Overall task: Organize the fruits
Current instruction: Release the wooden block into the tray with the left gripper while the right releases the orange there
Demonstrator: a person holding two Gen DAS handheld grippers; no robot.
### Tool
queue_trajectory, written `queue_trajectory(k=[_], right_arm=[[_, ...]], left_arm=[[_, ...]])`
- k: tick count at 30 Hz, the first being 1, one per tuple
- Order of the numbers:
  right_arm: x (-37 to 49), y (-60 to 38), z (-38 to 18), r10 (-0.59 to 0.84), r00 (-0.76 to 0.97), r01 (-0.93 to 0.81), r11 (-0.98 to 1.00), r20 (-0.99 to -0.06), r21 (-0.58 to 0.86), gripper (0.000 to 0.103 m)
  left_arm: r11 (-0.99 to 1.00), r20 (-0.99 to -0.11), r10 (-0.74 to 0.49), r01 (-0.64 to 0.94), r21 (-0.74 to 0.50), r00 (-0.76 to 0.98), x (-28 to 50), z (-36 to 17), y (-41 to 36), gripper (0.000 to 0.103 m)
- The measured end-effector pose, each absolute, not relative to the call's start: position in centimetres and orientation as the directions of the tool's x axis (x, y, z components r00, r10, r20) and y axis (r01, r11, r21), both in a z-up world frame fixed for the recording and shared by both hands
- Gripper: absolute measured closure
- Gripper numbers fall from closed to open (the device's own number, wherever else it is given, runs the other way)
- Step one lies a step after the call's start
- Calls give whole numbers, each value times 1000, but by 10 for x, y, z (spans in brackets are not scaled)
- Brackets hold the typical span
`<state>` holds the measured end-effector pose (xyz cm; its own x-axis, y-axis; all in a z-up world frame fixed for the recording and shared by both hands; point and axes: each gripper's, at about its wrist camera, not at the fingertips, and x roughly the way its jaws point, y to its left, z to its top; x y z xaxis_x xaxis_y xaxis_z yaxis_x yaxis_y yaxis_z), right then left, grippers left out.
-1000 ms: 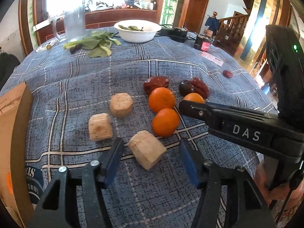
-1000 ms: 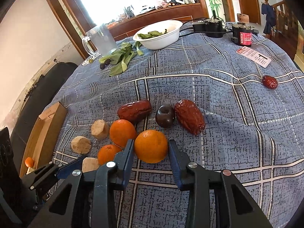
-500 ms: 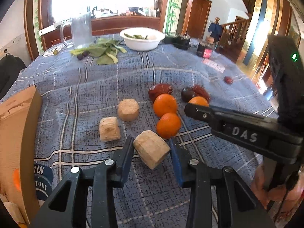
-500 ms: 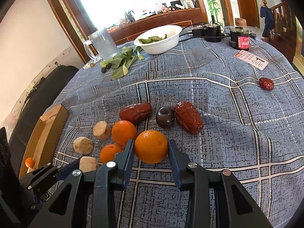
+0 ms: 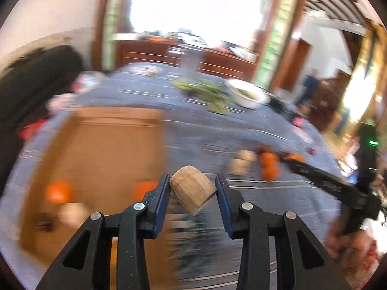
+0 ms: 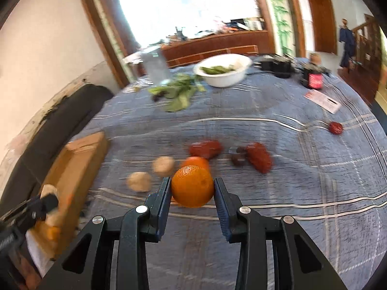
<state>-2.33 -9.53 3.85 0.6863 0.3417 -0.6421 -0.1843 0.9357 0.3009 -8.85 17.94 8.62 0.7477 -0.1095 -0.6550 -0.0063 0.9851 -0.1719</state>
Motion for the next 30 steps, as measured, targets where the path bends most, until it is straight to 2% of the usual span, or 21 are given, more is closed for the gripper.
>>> queue_trajectory(k=[3,7,15,26,27,30], right_arm=[[-31,-68,53,393,670,-254,919,-630,303,65],[-36,-17,67,468,625,-359,883,-625,302,65],[-38,91,59,567,489,-519,800,-663,302,64],[-26,172,20,533,387,-576,777,-753,254,64],[-26,177,19,530,387,-580,776,-755,248,64],[-26,186,18,514,390,-592,775,-764,220,64]], left_arm=[[983,-675,28,-143,-115,737,-100,85,222,66],[969,-711,116,-236,-72,693,-110,75,257,66],[965,-758,135,-258,-45,638,-119,51,275,66],[965,-768,112,-254,-67,631,-119,39,286,65],[964,-765,114,-257,-70,634,-120,40,287,64],[960,-755,113,-266,-83,646,-120,43,290,52]])
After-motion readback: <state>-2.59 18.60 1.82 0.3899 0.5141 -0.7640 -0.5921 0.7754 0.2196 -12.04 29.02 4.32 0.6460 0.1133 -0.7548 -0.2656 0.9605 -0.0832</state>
